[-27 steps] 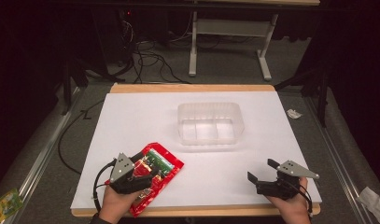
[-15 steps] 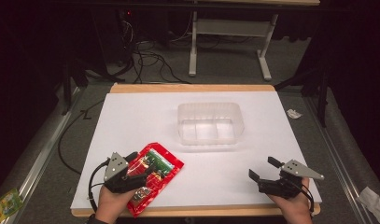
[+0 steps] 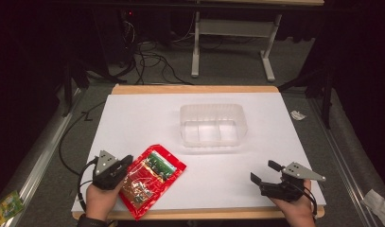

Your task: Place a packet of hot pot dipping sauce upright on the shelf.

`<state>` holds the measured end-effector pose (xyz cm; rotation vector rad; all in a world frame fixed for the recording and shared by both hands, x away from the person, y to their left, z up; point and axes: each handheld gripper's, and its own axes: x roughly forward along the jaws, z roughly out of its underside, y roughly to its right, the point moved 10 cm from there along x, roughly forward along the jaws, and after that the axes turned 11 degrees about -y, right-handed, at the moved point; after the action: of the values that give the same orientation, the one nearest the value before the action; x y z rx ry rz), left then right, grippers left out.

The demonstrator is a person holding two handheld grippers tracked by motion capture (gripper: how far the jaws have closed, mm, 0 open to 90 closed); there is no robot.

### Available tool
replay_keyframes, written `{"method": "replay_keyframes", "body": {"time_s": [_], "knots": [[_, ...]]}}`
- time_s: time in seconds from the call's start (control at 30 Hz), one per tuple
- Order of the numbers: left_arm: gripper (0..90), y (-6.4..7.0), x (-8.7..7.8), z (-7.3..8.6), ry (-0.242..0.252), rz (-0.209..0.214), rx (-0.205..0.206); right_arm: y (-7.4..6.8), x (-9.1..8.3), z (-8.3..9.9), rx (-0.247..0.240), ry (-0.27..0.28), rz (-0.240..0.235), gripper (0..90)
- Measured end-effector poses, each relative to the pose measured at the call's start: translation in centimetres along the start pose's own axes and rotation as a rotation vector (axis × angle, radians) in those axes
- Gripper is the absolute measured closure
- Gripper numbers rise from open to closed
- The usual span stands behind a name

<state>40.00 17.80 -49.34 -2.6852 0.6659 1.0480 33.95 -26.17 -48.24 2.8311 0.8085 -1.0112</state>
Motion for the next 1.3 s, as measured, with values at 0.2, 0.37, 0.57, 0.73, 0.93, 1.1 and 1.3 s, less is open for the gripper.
{"method": "replay_keyframes", "body": {"time_s": [0.2,0.37,0.57,0.73,0.93,1.1,1.3], "knots": [[90.0,-4.3,0.8,3.9,-0.131,-0.069,-0.084,-0.4,0.0,0.0,-0.016,-0.003,-0.011,13.9],[90.0,-4.3,0.3,6.1,-0.194,-0.045,-0.075,-0.5,0.1,-0.1,-0.021,-0.002,-0.019,14.9],[90.0,-2.6,-0.2,7.5,-0.238,0.029,-0.06,-0.7,0.5,-0.1,-0.019,-0.016,-0.023,15.3],[90.0,-1.3,-0.6,7.9,-0.243,0.072,-0.035,-0.6,0.4,-0.1,-0.014,-0.016,-0.022,15.6],[90.0,0.9,-0.9,8.2,-0.25,0.152,-0.004,-0.5,0.4,-0.1,-0.01,-0.015,-0.021,15.8],[90.0,3.1,-0.8,8.0,-0.272,0.214,0.053,-0.5,0.5,-0.1,-0.015,-0.013,-0.02,15.9],[90.0,5.3,-0.8,7.8,-0.285,0.262,0.132,-0.4,0.5,-0.1,-0.011,-0.015,-0.017,16.1]]}}
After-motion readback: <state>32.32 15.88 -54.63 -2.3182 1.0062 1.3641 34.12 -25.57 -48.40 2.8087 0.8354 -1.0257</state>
